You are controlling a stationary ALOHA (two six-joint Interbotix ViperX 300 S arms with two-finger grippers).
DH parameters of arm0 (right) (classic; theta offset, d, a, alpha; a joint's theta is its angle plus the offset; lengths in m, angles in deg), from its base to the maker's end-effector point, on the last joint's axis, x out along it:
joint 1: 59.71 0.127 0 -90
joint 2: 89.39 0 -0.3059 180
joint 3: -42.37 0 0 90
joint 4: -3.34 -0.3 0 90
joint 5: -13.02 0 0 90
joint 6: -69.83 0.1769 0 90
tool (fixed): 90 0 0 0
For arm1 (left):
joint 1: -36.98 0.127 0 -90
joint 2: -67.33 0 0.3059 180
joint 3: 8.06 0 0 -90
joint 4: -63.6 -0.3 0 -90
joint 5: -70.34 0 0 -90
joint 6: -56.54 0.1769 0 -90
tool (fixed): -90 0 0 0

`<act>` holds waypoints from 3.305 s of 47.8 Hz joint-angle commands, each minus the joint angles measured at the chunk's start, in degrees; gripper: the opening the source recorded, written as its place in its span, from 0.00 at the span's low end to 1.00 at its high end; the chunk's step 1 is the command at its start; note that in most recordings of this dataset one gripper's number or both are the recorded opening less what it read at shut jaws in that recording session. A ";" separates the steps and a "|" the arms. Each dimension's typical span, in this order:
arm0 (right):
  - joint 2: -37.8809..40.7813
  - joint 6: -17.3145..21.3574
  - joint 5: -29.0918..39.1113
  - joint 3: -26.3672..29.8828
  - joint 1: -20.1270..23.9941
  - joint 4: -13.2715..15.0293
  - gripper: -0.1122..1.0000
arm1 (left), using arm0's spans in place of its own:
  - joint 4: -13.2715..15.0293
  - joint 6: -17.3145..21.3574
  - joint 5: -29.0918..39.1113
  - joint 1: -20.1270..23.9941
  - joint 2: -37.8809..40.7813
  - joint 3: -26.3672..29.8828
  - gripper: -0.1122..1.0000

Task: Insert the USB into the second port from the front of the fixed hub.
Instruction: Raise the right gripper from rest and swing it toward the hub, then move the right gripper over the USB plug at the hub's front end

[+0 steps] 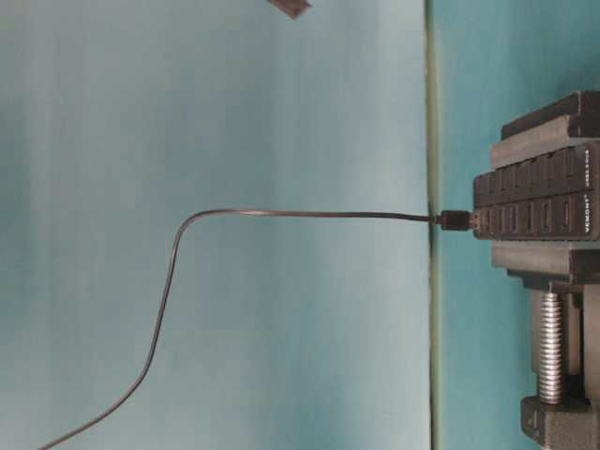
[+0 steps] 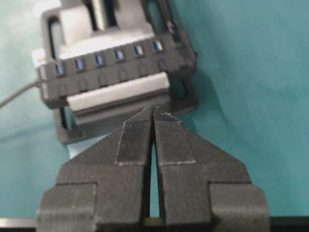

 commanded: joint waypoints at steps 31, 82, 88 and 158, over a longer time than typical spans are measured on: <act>16.70 -3.16 0.97 10.72 -2.29 5.63 0.11 | -0.09 -0.18 1.58 0.00 1.23 2.64 0.10; 31.99 -7.03 -3.69 19.69 -2.64 5.63 0.11 | -0.09 -0.09 1.58 0.00 2.11 2.64 0.10; 32.08 -6.94 -3.78 19.69 -2.64 5.63 0.11 | -0.09 -0.09 1.58 0.00 2.11 2.46 0.10; 39.20 -6.77 -6.42 24.43 -2.55 5.54 0.88 | -0.09 -0.09 1.93 0.00 2.20 1.85 0.10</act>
